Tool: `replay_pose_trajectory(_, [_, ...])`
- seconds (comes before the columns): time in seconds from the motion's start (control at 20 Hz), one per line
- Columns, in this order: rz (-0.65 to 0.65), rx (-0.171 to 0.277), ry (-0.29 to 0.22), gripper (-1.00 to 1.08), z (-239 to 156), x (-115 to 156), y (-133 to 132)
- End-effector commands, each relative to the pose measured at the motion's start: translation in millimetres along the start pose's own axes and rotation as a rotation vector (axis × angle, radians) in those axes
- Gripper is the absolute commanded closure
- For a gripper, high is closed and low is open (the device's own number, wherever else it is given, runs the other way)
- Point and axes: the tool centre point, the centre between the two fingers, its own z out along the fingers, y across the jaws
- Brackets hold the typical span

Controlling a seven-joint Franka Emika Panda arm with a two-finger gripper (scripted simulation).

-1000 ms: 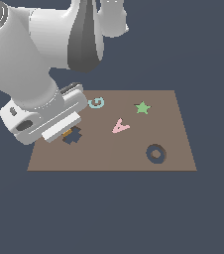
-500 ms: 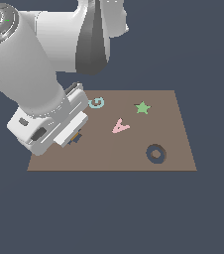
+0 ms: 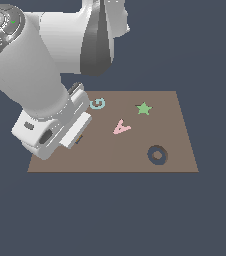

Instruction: Insert a designated object into the corresponding slot on a board.

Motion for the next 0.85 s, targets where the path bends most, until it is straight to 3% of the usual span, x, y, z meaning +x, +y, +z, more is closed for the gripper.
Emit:
replay_pose_trajectory(0.0, [0.000, 0.000, 0.000, 1.08, 0.3, -0.2, 0.1])
replay_pose_trajectory(0.3, [-0.004, 0.000, 0.000, 1.08, 9.7, 0.1, 0.6])
replay_pose_trajectory(0.35, [-0.004, 0.000, 0.000, -0.92, 9.7, 0.1, 0.6])
replay_pose_trajectory(0.8, [-0.004, 0.000, 0.000, -0.92, 9.7, 0.1, 0.6])
